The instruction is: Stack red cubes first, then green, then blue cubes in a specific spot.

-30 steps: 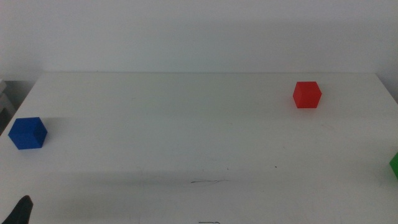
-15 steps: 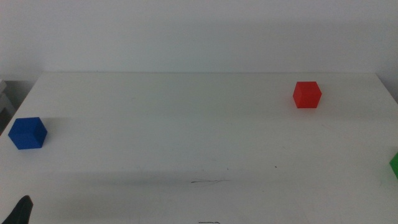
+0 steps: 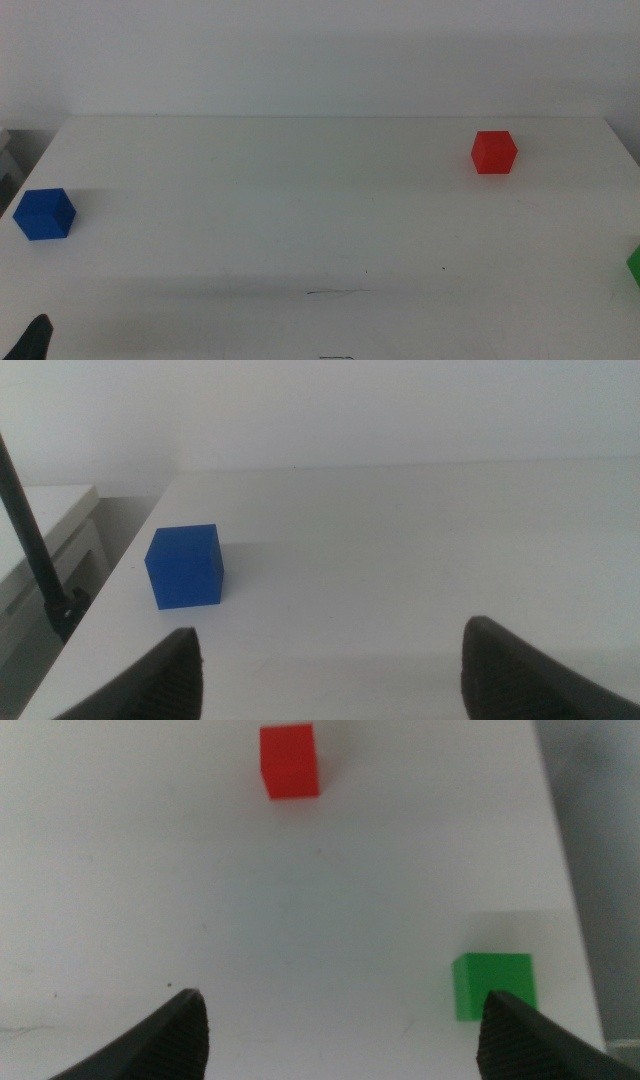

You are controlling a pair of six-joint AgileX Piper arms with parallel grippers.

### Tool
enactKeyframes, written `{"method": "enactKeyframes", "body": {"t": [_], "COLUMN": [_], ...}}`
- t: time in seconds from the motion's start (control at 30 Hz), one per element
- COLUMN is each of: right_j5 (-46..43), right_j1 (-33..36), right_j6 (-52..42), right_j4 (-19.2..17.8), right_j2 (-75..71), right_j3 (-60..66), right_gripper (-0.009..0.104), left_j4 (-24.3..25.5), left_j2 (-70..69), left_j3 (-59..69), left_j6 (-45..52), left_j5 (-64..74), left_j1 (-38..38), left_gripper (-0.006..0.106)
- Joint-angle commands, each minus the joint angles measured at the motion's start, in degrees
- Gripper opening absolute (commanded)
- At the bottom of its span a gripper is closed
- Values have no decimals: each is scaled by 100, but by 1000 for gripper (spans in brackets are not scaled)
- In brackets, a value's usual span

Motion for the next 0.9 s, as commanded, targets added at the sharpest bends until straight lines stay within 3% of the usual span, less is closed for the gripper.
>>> {"method": "enactKeyframes", "body": {"t": [0.0,0.17,0.53,0.87], "right_j5": [-92,-19,-23,25], "right_j1": [-26,-10,591,608], "right_j6": [-145,-332,-528,-513], "right_j4": [160,469,119,104], "right_j2": [335,1255,3374,5167], "right_j3": [-421,-992,-2772,-4512], "right_gripper": [91,91,91,91], "left_j4": [-40,-40,-40,-40], "left_j2": [-145,-145,-145,-145], "left_j3": [-4,-4,-4,-4], "left_j6": [-29,-29,-35,-35], "left_j5": [-496,-496,-496,-496], "left_j1": [-45,-45,-45,-45], "left_gripper": [86,86,86,86]}}
